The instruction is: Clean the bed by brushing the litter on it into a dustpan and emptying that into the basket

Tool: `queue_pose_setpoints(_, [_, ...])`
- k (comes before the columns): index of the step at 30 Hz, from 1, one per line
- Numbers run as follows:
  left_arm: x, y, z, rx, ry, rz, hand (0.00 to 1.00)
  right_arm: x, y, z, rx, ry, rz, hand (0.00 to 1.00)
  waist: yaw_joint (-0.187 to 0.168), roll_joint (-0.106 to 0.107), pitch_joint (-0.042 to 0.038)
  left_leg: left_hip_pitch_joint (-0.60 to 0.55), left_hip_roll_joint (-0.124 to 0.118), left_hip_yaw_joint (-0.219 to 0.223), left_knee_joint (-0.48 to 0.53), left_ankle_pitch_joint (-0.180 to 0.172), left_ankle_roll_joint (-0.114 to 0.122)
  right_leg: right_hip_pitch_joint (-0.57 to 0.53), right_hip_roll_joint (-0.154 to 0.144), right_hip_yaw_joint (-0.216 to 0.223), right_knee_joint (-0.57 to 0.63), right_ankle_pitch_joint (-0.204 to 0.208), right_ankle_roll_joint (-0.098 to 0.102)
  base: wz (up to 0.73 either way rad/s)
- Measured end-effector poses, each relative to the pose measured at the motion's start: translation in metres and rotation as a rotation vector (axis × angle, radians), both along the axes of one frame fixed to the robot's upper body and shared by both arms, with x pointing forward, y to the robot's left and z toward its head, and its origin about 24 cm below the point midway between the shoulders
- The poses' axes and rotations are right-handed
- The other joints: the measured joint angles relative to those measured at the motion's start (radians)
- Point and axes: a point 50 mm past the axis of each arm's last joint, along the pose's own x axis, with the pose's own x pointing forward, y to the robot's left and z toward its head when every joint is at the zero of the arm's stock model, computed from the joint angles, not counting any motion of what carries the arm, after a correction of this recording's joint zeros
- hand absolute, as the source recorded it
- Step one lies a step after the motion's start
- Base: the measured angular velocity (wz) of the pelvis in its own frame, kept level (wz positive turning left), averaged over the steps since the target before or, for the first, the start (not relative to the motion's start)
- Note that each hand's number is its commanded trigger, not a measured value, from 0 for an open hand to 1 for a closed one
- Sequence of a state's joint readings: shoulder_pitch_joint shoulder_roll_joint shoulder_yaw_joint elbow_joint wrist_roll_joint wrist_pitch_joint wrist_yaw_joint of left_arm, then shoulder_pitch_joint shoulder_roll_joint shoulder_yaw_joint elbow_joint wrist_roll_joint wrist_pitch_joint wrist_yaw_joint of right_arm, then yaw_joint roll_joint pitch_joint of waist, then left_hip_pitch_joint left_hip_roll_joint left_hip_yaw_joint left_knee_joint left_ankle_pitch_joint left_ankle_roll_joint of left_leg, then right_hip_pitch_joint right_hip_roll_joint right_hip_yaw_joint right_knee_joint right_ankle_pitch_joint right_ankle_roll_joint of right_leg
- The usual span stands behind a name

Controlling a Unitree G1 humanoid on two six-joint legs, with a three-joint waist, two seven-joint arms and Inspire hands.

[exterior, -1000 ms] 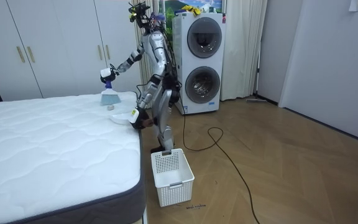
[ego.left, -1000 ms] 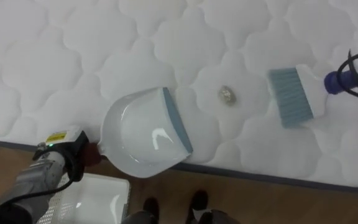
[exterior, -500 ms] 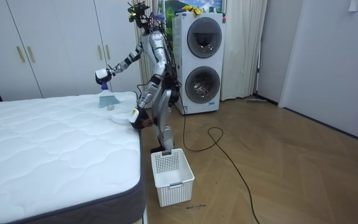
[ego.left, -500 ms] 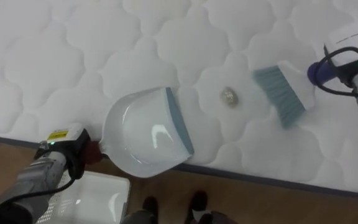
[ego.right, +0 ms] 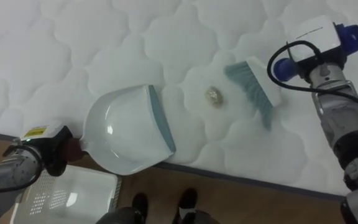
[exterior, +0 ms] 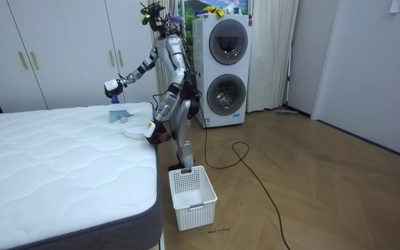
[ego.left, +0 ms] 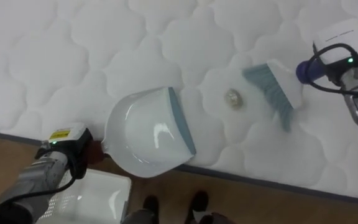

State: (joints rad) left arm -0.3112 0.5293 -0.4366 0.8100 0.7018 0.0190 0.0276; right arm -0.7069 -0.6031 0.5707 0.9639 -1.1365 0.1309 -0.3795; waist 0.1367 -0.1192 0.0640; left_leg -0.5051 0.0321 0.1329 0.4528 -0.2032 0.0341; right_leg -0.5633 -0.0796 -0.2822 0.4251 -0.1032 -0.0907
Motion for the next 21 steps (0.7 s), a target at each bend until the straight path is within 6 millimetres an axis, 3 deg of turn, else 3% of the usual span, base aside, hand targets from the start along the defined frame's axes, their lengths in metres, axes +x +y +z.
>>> queue_pose_setpoints(3, [0.0,0.0,0.0,-0.001,-0.001,0.0,1.0,0.001,0.006,-0.003,0.04,0.015,-0.003,1.0,0.001,0.002,0.0003,-0.002,0.004,0.0,-0.003,0.0,-0.001,0.003,0.006,0.0,-0.012,0.005,0.0,0.0])
queue_pose_setpoints(10, [0.0,-0.002,-0.001,0.001,-0.002,-0.006,1.0,0.003,0.016,-0.007,0.094,0.071,-0.003,1.0,0.005,0.021,0.0109,0.01,0.012,-0.005,-0.01,-0.004,-0.006,0.023,0.013,-0.015,-0.031,0.008,-0.002,0.0])
queue_pose_setpoints(21, [0.003,-0.005,0.002,0.071,-0.013,-0.066,1.0,0.007,0.045,-0.011,0.115,0.123,0.07,1.0,0.007,0.026,0.0073,0.014,0.01,0.001,-0.019,-0.004,-0.007,0.022,0.013,-0.015,-0.031,0.008,-0.002,0.0])
